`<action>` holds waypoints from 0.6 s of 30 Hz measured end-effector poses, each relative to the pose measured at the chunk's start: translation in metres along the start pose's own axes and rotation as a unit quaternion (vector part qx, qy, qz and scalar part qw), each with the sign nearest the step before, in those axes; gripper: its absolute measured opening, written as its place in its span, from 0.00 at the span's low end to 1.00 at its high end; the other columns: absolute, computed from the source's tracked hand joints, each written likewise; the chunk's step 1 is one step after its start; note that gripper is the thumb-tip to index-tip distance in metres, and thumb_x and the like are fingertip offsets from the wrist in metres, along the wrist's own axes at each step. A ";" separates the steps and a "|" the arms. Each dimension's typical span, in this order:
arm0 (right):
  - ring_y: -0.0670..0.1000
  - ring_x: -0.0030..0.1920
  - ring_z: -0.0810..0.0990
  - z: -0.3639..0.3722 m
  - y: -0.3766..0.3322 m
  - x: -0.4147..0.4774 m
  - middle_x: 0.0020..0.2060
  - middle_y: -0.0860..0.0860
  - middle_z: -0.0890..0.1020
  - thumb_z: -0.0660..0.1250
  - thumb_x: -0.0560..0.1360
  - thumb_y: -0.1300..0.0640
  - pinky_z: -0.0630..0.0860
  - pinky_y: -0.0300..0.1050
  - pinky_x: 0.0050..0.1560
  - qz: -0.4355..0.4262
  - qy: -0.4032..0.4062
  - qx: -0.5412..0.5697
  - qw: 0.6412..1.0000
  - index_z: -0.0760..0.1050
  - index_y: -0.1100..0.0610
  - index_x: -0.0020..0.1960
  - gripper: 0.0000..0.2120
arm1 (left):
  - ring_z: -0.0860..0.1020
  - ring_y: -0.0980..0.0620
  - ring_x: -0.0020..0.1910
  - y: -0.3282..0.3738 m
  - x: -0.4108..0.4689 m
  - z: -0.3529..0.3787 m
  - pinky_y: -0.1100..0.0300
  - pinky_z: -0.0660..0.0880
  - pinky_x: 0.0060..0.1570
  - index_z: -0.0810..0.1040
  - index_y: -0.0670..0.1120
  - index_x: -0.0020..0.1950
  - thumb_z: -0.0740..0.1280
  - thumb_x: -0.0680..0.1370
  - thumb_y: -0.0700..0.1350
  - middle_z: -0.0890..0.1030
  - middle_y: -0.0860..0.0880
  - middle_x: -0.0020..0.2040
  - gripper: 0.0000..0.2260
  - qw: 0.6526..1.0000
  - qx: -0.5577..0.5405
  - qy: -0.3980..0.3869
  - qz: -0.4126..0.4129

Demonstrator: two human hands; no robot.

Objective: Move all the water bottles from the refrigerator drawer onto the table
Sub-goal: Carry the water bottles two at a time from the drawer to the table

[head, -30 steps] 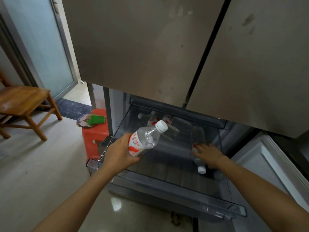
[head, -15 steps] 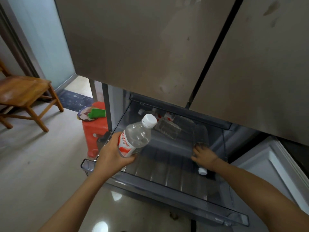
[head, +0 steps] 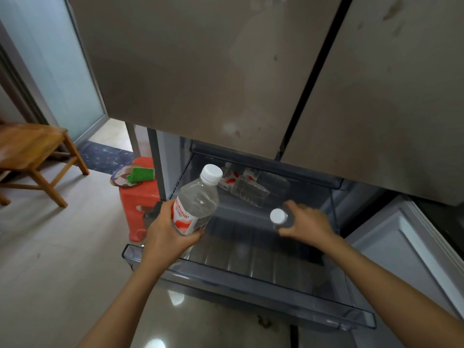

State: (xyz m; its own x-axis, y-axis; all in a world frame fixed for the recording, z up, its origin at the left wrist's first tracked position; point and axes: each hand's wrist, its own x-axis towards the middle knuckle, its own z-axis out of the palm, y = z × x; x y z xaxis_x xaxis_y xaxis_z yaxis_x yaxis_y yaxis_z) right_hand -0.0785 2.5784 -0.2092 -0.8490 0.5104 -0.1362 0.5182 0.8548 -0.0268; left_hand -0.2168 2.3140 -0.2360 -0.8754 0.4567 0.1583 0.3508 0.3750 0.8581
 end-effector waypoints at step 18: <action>0.63 0.58 0.75 0.030 0.020 -0.043 0.60 0.60 0.74 0.73 0.67 0.50 0.73 0.54 0.54 0.273 0.191 0.365 0.869 0.61 0.60 0.65 0.34 | 0.72 0.51 0.50 0.003 -0.001 -0.002 0.59 0.71 0.48 0.64 0.41 0.66 0.77 0.64 0.40 0.73 0.46 0.56 0.35 0.999 -0.019 -0.021 0.019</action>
State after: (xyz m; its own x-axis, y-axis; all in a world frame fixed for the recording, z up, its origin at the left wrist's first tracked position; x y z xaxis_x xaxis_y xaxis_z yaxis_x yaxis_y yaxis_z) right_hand -0.0287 2.5703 -0.2332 -0.3555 0.9346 0.0087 0.6642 0.2591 -0.7012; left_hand -0.2156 2.3135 -0.2327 -0.8465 0.5041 0.1710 0.3698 0.3259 0.8701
